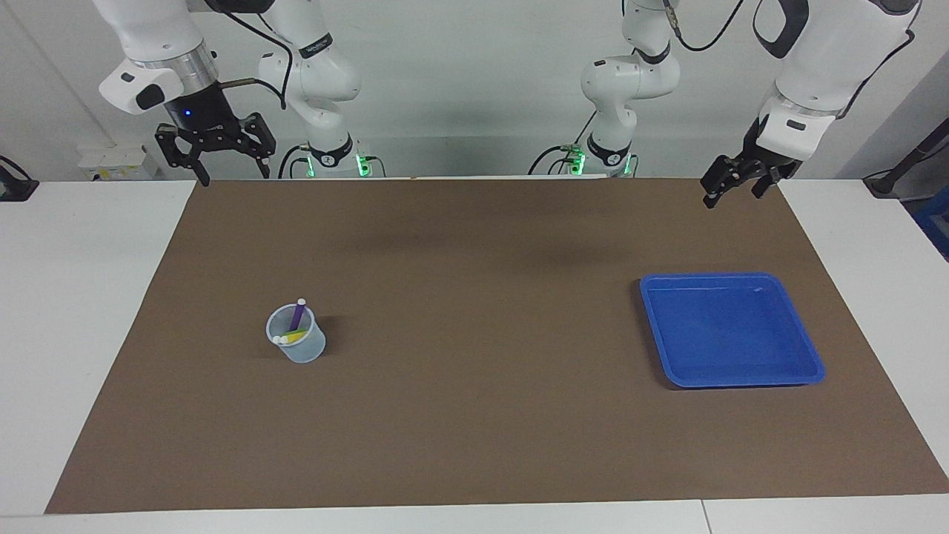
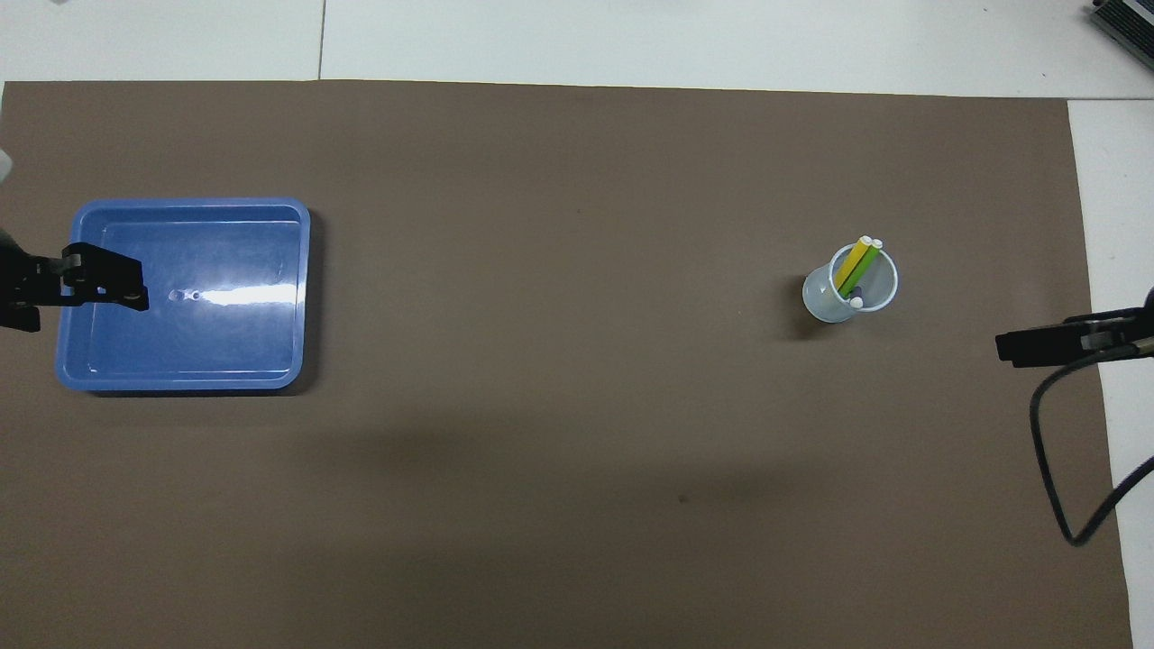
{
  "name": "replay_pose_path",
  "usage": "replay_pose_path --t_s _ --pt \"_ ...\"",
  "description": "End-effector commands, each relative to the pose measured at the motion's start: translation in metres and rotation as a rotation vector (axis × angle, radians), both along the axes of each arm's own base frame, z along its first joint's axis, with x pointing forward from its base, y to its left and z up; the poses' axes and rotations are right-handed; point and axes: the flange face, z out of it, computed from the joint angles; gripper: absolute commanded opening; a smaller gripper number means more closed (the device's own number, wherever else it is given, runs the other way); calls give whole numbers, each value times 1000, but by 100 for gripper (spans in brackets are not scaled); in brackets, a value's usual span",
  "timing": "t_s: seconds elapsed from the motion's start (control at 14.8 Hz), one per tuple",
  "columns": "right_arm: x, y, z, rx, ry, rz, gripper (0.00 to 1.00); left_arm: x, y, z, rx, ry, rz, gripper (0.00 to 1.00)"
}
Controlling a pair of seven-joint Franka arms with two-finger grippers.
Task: Right arm passes pens to left for tray arrangement
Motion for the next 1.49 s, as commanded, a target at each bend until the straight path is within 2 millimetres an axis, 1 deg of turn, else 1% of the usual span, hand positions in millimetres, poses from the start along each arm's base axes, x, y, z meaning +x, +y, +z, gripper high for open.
replay_pose_path --t_s 0.0,0.07,0.14,0.41,0.47,0.61,0.81,0.95,1.08,1.42 --pt "-13 3 -14 -25 34 -16 100 -3 0 1 -5 -10 -10 100" --pt "-16 4 -14 -26 38 -14 100 -2 -1 2 -5 -11 -11 100" --pt "-17 7 -9 -21 41 -8 100 -3 -1 1 -5 -10 -10 100" --pt "-34 9 17 -17 15 36 100 -2 0 0 -6 -13 -10 100" --pt "-36 9 19 -19 13 61 100 -2 -1 0 -6 -14 -13 100" --pt "-47 6 19 -20 51 98 100 -2 -1 0 -7 -16 -14 100" --pt "-49 -1 16 -19 51 85 100 -4 -3 -1 -6 -13 -16 100" --pt "-43 -7 8 -18 34 93 100 -3 -1 -1 -6 -14 -14 100" --pt "-34 -10 -7 -16 33 112 100 -3 -1 -1 -6 -17 -14 100" --pt "1 -9 -62 -20 44 125 100 -3 -5 0 -3 -21 -16 100"
